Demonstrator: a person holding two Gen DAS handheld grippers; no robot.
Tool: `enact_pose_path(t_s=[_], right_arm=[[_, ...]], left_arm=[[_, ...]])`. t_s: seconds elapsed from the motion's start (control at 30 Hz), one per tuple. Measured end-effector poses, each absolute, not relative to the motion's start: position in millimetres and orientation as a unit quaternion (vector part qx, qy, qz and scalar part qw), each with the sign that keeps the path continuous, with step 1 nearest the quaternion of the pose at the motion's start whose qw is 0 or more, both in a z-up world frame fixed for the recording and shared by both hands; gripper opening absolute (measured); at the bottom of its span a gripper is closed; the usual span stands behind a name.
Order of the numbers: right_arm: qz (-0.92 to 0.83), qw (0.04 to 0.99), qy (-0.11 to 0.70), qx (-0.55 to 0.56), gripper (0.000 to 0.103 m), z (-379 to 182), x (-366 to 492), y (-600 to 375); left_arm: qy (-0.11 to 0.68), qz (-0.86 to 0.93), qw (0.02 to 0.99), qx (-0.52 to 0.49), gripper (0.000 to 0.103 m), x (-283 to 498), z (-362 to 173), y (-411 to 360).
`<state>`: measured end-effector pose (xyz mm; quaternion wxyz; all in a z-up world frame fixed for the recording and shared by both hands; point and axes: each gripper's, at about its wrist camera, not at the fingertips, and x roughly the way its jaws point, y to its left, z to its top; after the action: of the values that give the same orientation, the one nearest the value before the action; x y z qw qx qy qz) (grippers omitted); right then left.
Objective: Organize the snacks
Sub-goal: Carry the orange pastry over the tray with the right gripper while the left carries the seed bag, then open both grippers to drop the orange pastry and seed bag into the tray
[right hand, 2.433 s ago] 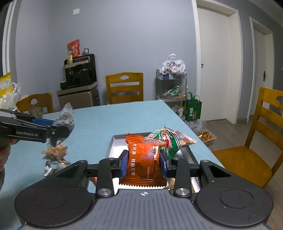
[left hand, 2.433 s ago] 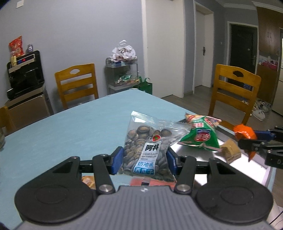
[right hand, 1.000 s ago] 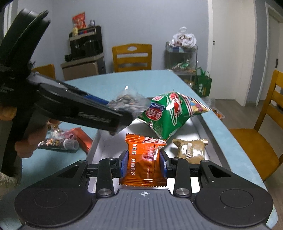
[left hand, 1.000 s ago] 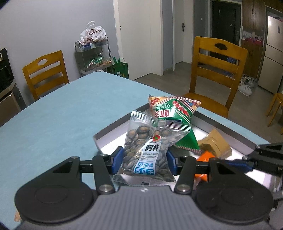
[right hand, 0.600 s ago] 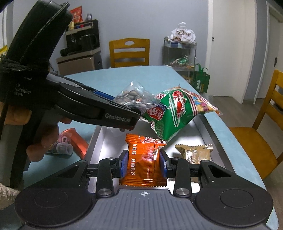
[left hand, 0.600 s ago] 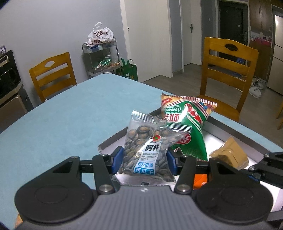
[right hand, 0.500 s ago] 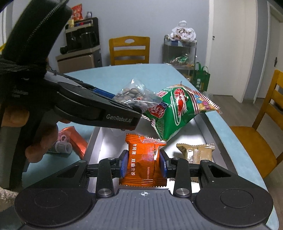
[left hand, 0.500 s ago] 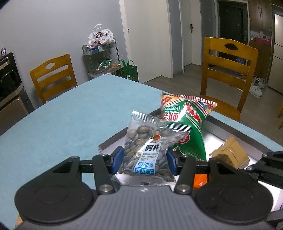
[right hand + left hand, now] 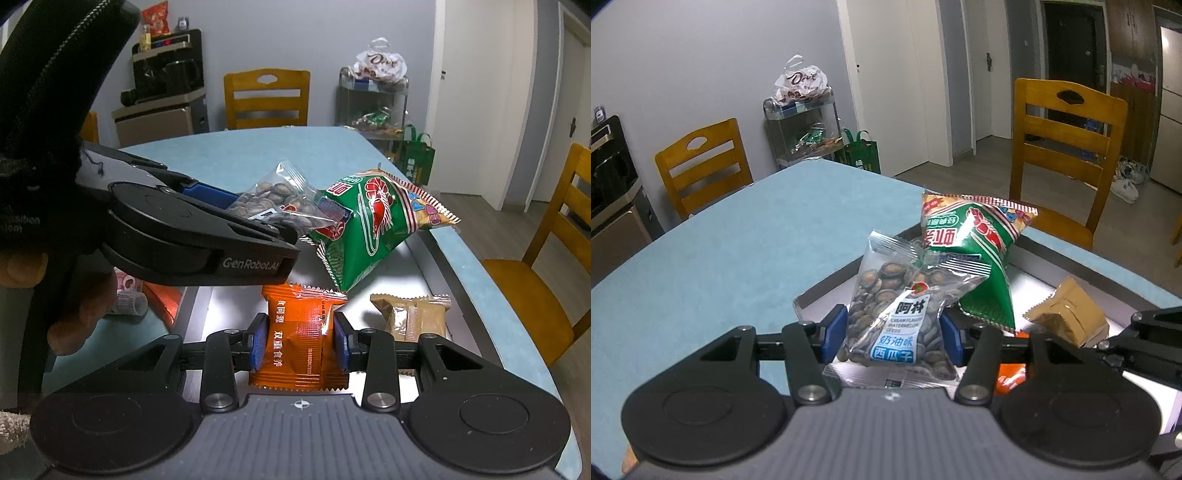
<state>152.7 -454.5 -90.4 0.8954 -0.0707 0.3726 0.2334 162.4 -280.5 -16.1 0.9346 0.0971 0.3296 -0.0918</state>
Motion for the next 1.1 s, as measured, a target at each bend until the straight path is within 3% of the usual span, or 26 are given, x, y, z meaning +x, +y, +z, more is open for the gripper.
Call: enact_pose_path(t_s=[0.17,0.6,0.7,0.93,1.1], right_arm=[[0.232,0.895,0.373,-0.074,0.038,-92.8,152.0,-454.0],[0.229,0.902,0.36,-0.071,0.041,-87.6,143.8,-455.3],[0.229,0.904,0.355,-0.07,0.049,-84.9,140.8,-456.7],[0.23,0.91,0.34,-0.063,0.08,-76.6,133.2,-459.9],[0.23,0.911,0.336,-0.065,0.085,-72.2,130.1,-460.2]], left_arm=[[0.33,-0.087,0.935,0.096,0.058,161.2,-15.3,-277.5],[0.322,-0.087,0.94,0.074,0.09,152.7,-8.3,-266.5],[0.319,-0.087,0.941,0.069,0.093,149.7,-4.6,-263.8],[0.313,-0.085,0.944,0.058,0.097,140.0,3.6,-255.0],[0.31,-0.085,0.946,0.053,0.098,133.0,9.1,-247.7]])
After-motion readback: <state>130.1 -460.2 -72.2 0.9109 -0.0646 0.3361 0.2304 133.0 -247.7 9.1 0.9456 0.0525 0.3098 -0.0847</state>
